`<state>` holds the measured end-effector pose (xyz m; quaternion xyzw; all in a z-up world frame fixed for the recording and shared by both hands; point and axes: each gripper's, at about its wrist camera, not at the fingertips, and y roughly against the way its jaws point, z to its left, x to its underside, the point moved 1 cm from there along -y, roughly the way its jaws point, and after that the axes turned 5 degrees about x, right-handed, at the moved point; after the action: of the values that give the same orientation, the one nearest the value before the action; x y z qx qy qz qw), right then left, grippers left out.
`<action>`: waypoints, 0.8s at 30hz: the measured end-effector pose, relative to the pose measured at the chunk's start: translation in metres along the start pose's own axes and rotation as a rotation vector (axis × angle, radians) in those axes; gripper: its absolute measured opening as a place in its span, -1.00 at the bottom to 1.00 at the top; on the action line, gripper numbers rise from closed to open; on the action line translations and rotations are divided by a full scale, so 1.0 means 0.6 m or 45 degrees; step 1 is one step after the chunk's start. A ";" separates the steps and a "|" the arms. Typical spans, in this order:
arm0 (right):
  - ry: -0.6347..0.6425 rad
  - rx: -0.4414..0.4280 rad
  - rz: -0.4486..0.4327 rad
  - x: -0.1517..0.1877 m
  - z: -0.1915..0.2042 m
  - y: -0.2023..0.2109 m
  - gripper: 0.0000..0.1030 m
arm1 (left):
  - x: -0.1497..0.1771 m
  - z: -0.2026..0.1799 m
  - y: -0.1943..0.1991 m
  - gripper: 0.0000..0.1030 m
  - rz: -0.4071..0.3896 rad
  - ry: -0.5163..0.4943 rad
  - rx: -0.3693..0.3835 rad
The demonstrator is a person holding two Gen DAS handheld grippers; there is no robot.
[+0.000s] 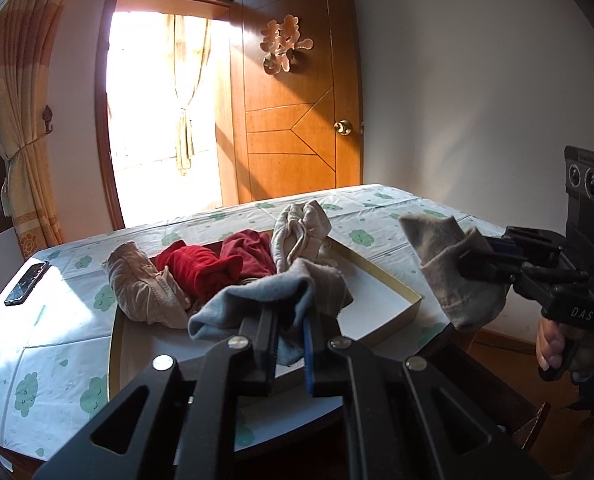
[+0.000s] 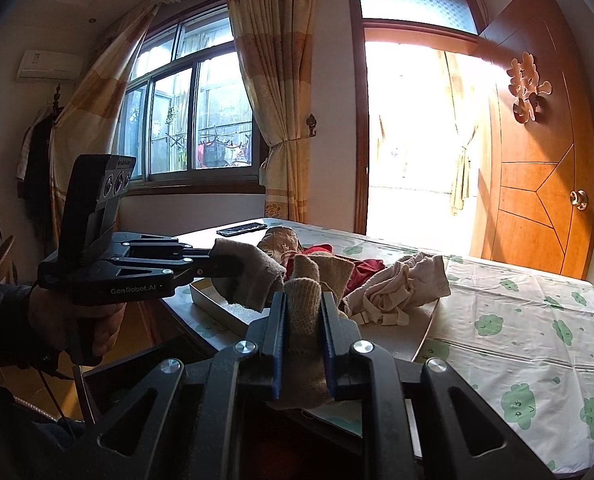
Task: Take underwear out of drawer
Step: 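Carry both held socks over the beige tray with both grippers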
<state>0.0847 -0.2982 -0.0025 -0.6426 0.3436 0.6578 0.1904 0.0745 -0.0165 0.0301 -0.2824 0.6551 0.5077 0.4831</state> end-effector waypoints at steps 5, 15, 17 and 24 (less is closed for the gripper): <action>0.004 -0.001 0.014 -0.006 0.000 -0.012 -0.66 | -0.006 0.004 -0.012 -0.85 0.023 -0.011 -0.014; -0.001 0.009 0.027 -0.023 -0.010 -0.029 -0.66 | -0.022 0.011 -0.027 -0.85 0.031 -0.025 -0.025; -0.009 0.009 0.031 -0.024 -0.016 -0.033 -0.66 | -0.025 0.012 -0.030 -0.85 0.035 -0.029 -0.025; -0.044 0.022 0.074 -0.029 -0.034 -0.059 -0.66 | -0.038 0.020 -0.055 -0.85 0.071 -0.009 -0.025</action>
<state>0.1258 -0.2844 0.0086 -0.6193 0.3644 0.6711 0.1827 0.1157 -0.0185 0.0376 -0.2671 0.6559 0.5283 0.4683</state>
